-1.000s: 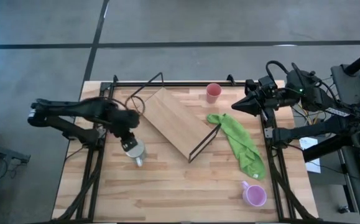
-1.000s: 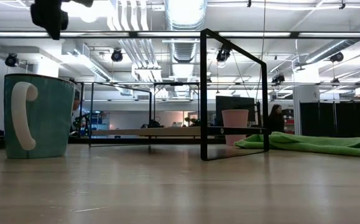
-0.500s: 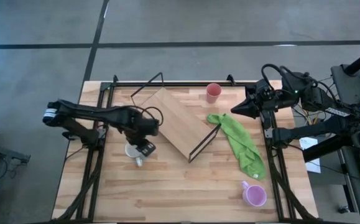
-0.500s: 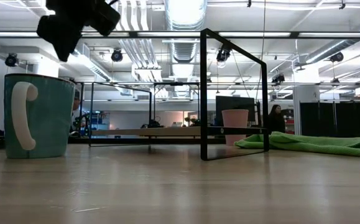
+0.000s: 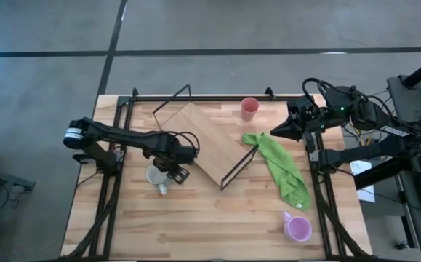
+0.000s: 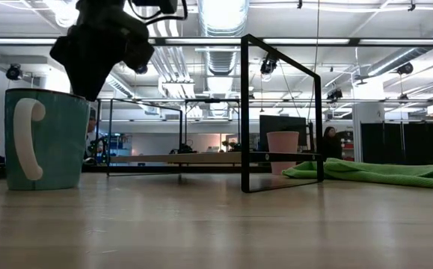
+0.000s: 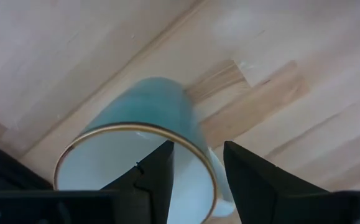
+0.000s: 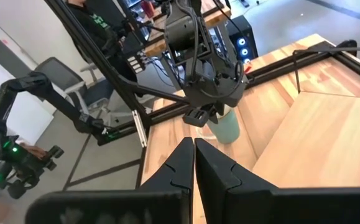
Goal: Stack small to large cups/mugs on shelf
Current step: Put the blue mug on the shelf
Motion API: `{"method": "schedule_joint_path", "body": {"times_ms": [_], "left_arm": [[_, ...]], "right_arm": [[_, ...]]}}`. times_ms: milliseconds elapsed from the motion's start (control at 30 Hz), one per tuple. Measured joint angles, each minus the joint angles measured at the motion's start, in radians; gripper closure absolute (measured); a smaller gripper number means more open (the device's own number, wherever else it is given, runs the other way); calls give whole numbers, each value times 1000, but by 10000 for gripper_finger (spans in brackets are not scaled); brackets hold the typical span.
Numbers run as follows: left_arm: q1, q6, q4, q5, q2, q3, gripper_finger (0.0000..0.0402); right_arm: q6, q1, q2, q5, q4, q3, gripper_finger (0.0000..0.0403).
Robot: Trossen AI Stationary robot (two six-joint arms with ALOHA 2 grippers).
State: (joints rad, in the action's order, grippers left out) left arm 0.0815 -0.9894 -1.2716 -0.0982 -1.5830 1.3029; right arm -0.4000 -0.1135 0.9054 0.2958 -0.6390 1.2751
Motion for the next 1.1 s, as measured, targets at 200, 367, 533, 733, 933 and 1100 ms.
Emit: {"method": "schedule_joint_path", "body": {"times_ms": [200, 367, 533, 733, 933, 1100], "left_arm": [[11, -1, 10, 0, -13, -1, 276], [16, -26, 15, 0, -11, -4, 276], [21, -46, 27, 0, -6, -27, 276], [29, -78, 36, -5, -6, -69, 276], [40, -78, 38, -5, 0, -69, 296], [42, -78, 40, -4, 0, -70, 332]], "right_arm": [[0, 0, 0, 0, -4, 0, 394], [1, 0, 0, 0, -4, 0, 394], [2, 0, 0, 0, -4, 0, 394], [0, 0, 0, 0, -4, 0, 394], [0, 0, 0, 0, -2, 0, 394], [0, 0, 0, 0, -1, 0, 394]]}}
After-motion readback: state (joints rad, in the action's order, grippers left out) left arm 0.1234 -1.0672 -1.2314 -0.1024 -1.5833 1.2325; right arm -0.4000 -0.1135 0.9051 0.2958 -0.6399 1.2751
